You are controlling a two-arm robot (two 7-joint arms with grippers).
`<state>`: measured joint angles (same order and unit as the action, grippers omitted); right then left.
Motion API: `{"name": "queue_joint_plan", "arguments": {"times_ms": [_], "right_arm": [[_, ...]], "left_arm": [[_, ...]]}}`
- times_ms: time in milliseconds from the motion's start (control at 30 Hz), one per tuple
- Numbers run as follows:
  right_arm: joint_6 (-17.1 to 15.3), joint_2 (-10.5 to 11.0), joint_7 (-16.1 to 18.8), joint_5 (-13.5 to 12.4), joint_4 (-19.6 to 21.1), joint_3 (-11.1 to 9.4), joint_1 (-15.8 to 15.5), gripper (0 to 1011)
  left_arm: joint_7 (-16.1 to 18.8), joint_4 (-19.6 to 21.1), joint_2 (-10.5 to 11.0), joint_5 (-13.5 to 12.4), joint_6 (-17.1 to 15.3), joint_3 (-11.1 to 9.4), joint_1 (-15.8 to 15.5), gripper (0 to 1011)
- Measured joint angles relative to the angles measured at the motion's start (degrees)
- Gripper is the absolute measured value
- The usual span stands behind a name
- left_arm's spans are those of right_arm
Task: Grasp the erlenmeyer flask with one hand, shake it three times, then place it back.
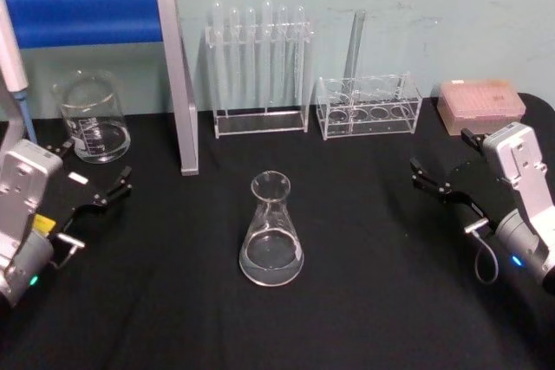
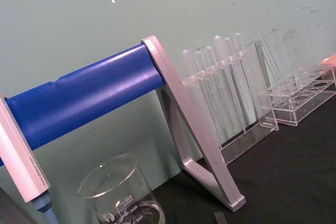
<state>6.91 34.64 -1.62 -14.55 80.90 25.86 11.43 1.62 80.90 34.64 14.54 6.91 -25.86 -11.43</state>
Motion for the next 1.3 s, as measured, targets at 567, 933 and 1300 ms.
{"name": "queue_joint_plan", "arguments": {"times_ms": [567,933,1300], "right_arm": [[0.0,0.0,0.0,0.0,0.0,0.0,0.0,1000],[0.04,-0.16,0.44,0.0,0.0,-0.28,-0.14,1000],[0.26,-1.47,5.25,-2.47,1.32,-1.57,-1.35,1000]], "left_arm": [[0.0,0.0,0.0,0.0,0.0,0.0,0.0,1001],[0.0,0.0,0.0,0.0,0.0,0.0,0.0,1001],[0.0,0.0,0.0,0.0,0.0,0.0,0.0,1001]]}}
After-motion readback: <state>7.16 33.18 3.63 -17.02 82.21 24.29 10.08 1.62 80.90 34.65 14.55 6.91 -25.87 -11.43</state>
